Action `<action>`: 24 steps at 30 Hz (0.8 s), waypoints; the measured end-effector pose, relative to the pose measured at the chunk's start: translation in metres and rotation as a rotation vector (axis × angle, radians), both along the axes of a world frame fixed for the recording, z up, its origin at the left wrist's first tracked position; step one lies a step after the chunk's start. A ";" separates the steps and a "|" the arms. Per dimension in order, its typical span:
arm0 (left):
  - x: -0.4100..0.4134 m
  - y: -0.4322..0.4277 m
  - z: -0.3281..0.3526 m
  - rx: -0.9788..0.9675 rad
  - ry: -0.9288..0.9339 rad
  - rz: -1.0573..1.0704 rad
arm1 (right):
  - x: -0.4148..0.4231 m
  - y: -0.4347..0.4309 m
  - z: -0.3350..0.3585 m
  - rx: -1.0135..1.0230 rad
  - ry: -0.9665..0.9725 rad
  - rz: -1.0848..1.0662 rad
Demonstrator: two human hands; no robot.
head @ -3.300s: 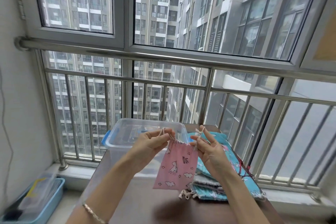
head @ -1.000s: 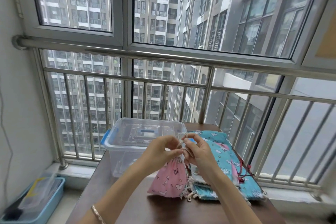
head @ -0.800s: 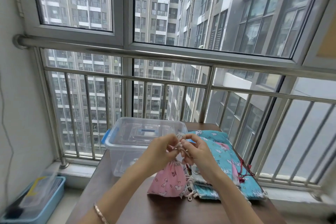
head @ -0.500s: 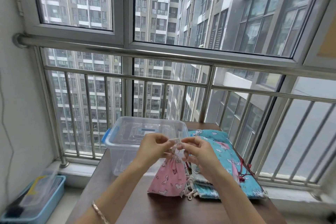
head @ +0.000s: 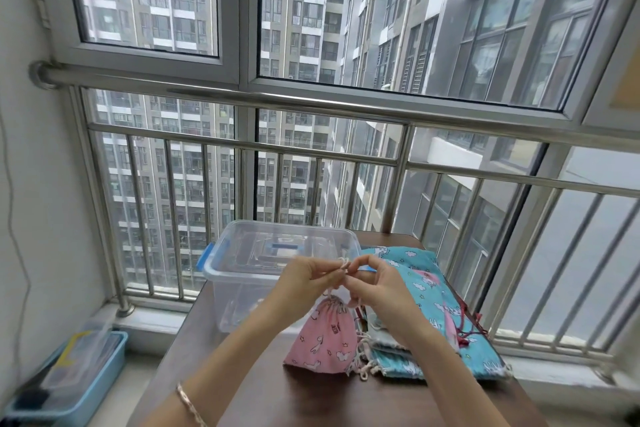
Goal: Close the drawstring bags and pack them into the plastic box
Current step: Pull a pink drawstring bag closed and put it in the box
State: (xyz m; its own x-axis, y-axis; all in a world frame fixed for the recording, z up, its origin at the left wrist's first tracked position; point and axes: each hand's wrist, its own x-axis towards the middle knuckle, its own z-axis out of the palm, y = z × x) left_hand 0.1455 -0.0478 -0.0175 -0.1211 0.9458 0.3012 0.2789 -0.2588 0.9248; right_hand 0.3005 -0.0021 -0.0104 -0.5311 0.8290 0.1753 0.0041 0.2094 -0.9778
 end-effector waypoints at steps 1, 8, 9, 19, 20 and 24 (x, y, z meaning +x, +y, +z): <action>0.000 -0.001 0.000 -0.001 0.042 -0.008 | 0.001 0.000 0.000 0.015 -0.005 0.005; 0.002 -0.005 0.007 0.125 0.233 0.121 | 0.004 -0.003 0.002 0.032 0.030 -0.028; 0.003 -0.006 0.008 0.121 0.130 0.163 | 0.003 -0.003 0.002 0.000 0.044 -0.049; 0.008 -0.017 0.005 -0.140 -0.814 0.169 | 0.004 -0.001 0.003 -0.264 0.186 -0.259; 0.009 -0.017 0.005 -0.125 -0.861 0.167 | 0.003 -0.001 0.003 -0.266 0.172 -0.262; 0.009 -0.019 0.005 -0.077 -0.989 0.192 | 0.004 -0.001 0.000 -0.271 0.203 -0.313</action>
State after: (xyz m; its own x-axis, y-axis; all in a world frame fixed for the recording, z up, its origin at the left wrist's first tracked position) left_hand 0.1548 -0.0664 -0.0122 -0.4356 0.8968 -0.0778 -0.5911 -0.2198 0.7761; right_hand 0.3041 -0.0034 -0.0102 -0.2249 0.9744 0.0045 -0.1710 -0.0349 -0.9847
